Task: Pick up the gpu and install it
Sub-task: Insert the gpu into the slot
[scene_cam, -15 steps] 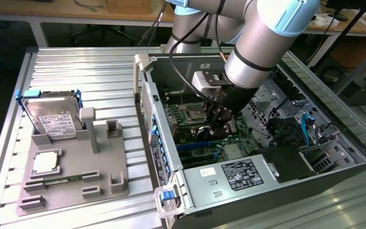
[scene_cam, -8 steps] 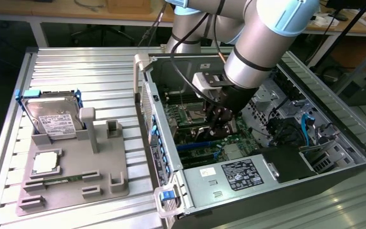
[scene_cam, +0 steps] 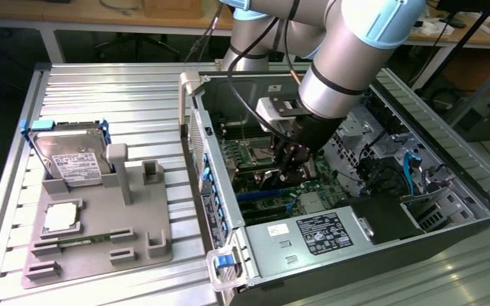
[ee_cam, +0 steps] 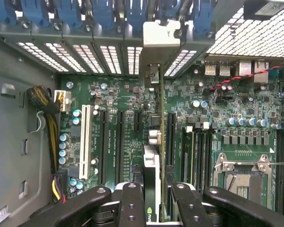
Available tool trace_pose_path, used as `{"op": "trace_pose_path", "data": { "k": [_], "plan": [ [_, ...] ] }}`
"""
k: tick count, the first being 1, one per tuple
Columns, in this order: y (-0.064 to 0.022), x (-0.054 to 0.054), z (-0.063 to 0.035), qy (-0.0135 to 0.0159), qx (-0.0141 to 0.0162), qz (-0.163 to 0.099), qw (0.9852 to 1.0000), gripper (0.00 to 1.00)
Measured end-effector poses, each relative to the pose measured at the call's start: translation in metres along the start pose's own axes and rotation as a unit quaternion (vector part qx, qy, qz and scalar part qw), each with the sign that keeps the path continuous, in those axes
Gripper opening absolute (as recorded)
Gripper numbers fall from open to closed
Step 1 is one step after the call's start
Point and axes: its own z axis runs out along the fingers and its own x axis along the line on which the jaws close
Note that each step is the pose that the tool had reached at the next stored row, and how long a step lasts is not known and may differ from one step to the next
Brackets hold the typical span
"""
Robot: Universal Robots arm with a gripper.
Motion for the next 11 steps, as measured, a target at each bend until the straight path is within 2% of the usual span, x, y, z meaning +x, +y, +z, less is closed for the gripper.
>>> {"op": "trace_pose_path", "data": {
  "k": [11],
  "plan": [
    [0.0004, -0.0025, 0.0008, -0.0001, 0.0, 0.0, 1.0, 0.27]
  ]
}}
